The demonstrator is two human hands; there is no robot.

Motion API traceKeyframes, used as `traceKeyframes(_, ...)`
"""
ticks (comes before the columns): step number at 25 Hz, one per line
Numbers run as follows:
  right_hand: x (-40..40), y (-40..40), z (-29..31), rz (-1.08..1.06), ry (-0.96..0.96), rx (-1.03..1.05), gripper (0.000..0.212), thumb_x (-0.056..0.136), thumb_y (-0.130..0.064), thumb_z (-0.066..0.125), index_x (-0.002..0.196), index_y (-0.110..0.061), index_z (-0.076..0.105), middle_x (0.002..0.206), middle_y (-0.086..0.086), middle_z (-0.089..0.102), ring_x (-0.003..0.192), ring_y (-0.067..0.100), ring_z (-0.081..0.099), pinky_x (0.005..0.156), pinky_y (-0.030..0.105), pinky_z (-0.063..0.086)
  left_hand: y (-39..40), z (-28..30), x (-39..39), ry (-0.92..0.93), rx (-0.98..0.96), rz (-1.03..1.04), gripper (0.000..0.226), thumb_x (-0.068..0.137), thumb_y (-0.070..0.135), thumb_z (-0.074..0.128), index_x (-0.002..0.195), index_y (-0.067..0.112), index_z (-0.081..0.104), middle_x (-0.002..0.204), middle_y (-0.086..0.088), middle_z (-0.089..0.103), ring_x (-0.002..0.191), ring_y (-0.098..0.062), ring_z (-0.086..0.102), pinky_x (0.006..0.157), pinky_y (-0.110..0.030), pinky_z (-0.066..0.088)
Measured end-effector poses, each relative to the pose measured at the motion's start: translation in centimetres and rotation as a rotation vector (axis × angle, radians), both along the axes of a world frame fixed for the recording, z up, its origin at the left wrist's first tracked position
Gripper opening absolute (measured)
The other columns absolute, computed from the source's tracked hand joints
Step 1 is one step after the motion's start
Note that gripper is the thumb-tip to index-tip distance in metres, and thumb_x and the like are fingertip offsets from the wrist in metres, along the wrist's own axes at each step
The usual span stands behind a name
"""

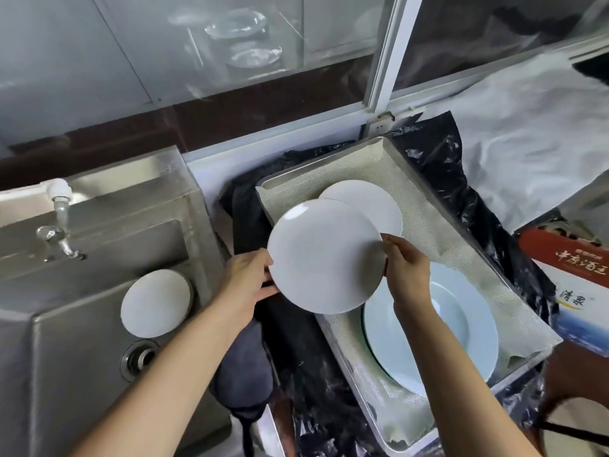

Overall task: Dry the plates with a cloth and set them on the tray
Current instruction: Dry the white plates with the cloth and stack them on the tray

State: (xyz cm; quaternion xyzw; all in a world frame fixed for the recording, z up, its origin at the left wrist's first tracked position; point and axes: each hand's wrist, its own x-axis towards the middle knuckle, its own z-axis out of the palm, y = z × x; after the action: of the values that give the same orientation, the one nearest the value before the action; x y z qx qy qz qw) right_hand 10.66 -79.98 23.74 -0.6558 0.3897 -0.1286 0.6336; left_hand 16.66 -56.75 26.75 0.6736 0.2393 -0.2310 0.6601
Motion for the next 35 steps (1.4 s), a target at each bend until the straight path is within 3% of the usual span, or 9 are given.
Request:
traceKeyframes(3,1.7,-3.4,-1.1,0.016,0.010,-0.057,0.026,0.095,-0.014,0.058,0.094,-0.035,0.074,0.093,-0.022,0.071,0.094,-0.001,0.065,0.080,0.018,0.047,-3.8,-1.5,1.6,-0.011,0.038,-0.008,0.020,0.093,0.010,0.051,0.097,0.011,0.071,0.084,0.000,0.077,0.081,-0.019,0.075,0.065,-0.034,0.062)
traceKeyframes(6,3.9,-6.3,-2.5,0.044,0.051,-0.165,0.027,0.097,-0.015,0.056,0.116,-0.019,0.076,0.103,-0.010,0.069,0.100,0.011,0.062,0.088,0.024,0.045,-7.0,-3.1,3.1,0.001,0.050,-0.015,0.023,0.093,0.010,0.050,0.101,0.004,0.070,0.092,-0.008,0.076,0.087,-0.026,0.074,0.065,-0.034,0.062)
traceKeyframes(9,6.1,-8.2,-3.8,0.102,0.079,-0.248,0.030,0.097,-0.016,0.055,0.119,-0.012,0.075,0.102,-0.001,0.071,0.094,0.018,0.064,0.081,0.026,0.047,-9.1,-4.2,4.6,-0.017,0.067,-0.054,0.022,0.093,0.005,0.048,0.091,0.009,0.070,0.093,-0.010,0.076,0.086,-0.025,0.074,0.068,-0.035,0.063)
traceKeyframes(14,8.4,-9.5,-5.6,0.141,0.101,-0.276,0.021,0.093,-0.010,0.055,0.085,0.003,0.069,0.080,0.028,0.060,0.068,0.027,0.048,0.066,0.038,0.038,-10.8,-5.6,6.6,-0.052,0.114,-0.102,0.024,0.094,0.002,0.046,0.095,0.009,0.069,0.099,-0.010,0.074,0.093,-0.026,0.072,0.073,-0.036,0.062)
traceKeyframes(20,9.6,-9.7,-6.3,0.153,0.115,-0.334,0.027,0.091,-0.012,0.056,0.067,-0.005,0.047,0.062,0.004,0.037,0.065,0.020,0.032,0.053,0.023,0.029,-11.5,-6.3,7.2,-0.140,0.196,-0.259,0.029,0.097,0.003,0.042,0.112,0.005,0.068,0.105,-0.012,0.074,0.101,-0.028,0.071,0.081,-0.038,0.062)
traceKeyframes(24,9.7,-9.6,-6.3,0.111,0.078,-0.341,0.013,0.093,-0.012,0.059,0.089,-0.006,0.069,0.078,0.006,0.060,0.083,0.026,0.053,0.079,0.033,0.043,-11.6,-6.8,7.7,-0.195,0.264,-0.345,0.030,0.095,0.004,0.043,0.114,0.004,0.067,0.111,-0.018,0.071,0.103,-0.039,0.068,0.091,-0.058,0.054)
traceKeyframes(27,9.6,-9.5,-6.1,0.122,0.081,-0.329,0.023,0.093,-0.019,0.058,0.111,-0.011,0.071,0.101,0.007,0.067,0.100,0.025,0.060,0.092,0.031,0.045,-11.1,-7.0,8.0,-0.246,0.339,-0.394,0.030,0.095,0.007,0.047,0.117,0.008,0.068,0.115,-0.010,0.069,0.103,-0.028,0.065,0.088,-0.047,0.054)
traceKeyframes(30,9.0,-8.6,-5.9,0.161,0.070,-0.461,0.035,0.095,-0.009,0.057,0.129,-0.004,0.066,0.124,0.018,0.066,0.114,0.034,0.060,0.104,0.044,0.044,-10.3,-7.1,7.5,-0.259,0.401,-0.415,0.036,0.099,0.016,0.052,0.135,0.019,0.059,0.133,0.000,0.059,0.114,-0.017,0.061,0.096,-0.042,0.054)
traceKeyframes(35,8.0,-4.4,-4.2,0.268,-0.069,-0.509,0.030,0.094,-0.005,0.057,0.121,-0.010,0.070,0.123,0.012,0.065,0.106,0.026,0.064,0.095,0.042,0.050,-8.1,-5.6,4.8,-0.376,0.396,-0.409,0.034,0.097,0.014,0.055,0.128,0.029,0.062,0.125,0.019,0.058,0.102,0.005,0.055,0.076,0.002,0.040)
